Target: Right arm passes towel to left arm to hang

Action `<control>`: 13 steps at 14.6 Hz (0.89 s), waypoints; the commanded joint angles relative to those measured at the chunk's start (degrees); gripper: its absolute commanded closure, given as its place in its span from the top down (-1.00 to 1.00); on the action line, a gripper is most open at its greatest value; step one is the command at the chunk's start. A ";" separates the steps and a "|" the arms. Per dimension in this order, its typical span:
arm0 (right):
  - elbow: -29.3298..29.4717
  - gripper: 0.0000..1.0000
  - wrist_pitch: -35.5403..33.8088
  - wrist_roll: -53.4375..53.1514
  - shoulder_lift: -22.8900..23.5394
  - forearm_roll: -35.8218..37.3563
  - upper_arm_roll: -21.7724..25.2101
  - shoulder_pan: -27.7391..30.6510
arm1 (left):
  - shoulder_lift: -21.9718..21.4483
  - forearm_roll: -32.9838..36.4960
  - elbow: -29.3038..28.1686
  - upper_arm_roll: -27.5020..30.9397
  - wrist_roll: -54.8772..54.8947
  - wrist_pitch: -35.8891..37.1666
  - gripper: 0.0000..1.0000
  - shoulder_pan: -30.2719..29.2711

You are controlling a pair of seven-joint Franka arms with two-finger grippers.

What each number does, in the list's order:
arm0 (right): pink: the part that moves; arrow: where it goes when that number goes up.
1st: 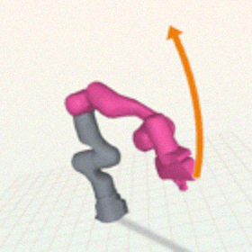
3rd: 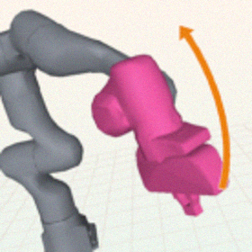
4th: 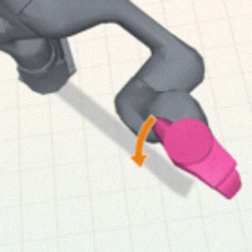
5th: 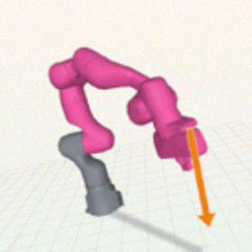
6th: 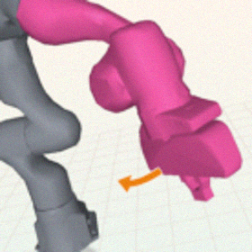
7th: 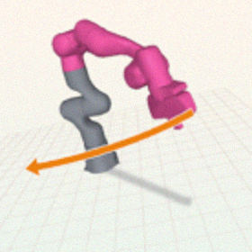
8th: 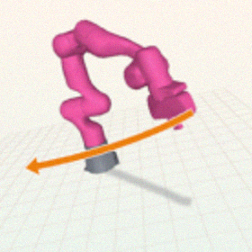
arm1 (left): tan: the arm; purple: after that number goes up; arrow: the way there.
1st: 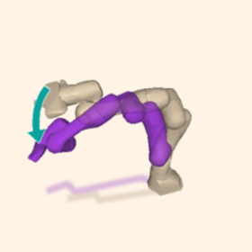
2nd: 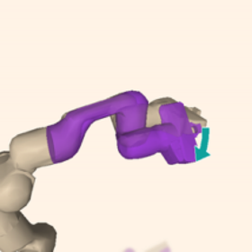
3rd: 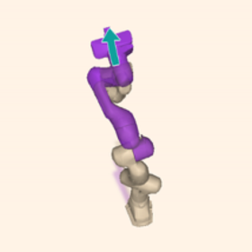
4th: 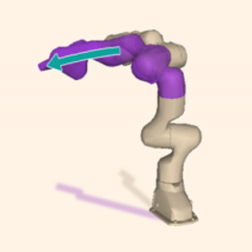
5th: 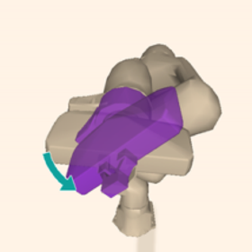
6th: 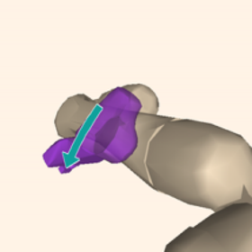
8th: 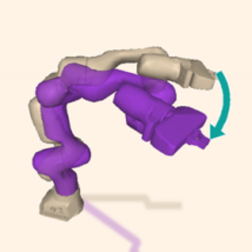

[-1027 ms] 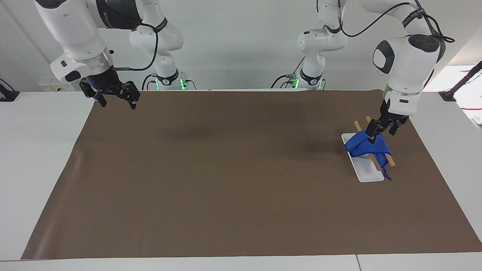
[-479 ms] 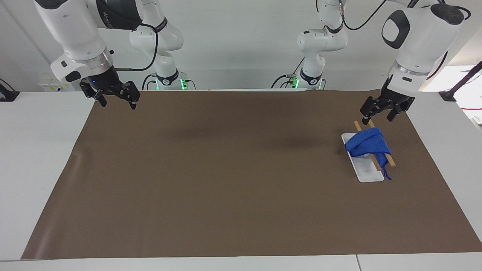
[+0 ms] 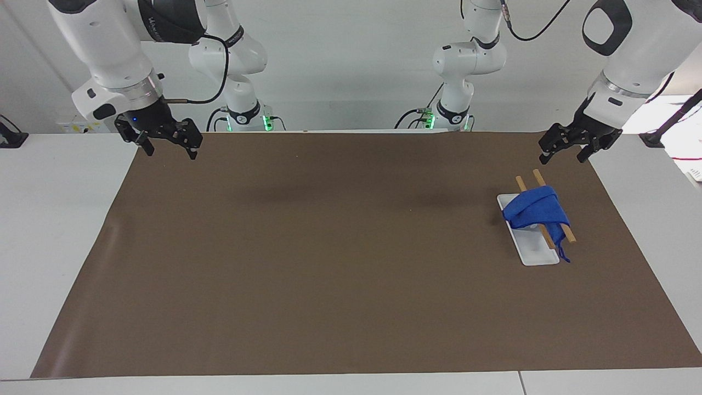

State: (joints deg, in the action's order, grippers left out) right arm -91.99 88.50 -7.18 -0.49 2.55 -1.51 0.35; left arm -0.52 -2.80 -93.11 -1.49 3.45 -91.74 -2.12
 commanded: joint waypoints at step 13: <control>-1.35 1.00 -0.34 0.68 -1.35 -1.06 0.10 0.27 | -1.32 1.40 1.27 -0.89 2.79 4.37 1.00 1.24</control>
State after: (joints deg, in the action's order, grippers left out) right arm -91.99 88.49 -7.18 -0.49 2.55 -1.51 0.35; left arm -0.93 -2.64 -92.42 -2.31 5.87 -89.04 -1.71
